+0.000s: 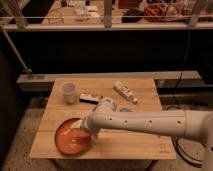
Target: Pick up the ceramic bowl
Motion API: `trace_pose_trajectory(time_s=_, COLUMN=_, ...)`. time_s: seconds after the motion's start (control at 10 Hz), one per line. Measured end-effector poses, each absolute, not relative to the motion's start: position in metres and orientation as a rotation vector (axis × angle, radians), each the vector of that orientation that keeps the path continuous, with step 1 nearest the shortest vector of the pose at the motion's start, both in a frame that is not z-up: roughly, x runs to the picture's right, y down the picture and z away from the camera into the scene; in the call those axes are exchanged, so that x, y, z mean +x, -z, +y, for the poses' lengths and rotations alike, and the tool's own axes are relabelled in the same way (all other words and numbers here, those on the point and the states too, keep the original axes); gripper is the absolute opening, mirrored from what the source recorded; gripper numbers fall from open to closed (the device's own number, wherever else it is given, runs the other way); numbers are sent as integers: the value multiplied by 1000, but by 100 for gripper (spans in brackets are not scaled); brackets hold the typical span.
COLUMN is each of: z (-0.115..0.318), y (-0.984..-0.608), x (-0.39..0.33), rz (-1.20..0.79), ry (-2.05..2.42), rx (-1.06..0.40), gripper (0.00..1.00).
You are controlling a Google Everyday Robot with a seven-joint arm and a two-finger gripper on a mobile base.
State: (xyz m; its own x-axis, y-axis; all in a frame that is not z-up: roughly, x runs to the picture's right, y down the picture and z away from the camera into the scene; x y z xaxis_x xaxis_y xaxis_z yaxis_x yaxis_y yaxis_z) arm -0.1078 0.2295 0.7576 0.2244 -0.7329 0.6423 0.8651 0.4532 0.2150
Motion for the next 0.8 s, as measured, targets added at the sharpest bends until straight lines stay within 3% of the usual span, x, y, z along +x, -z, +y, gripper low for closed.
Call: trace_pose_trajectory(time_s=0.8, z=250, y=-774, x=-108, rz=-825, ry=1092, rx=-214, gripper=80)
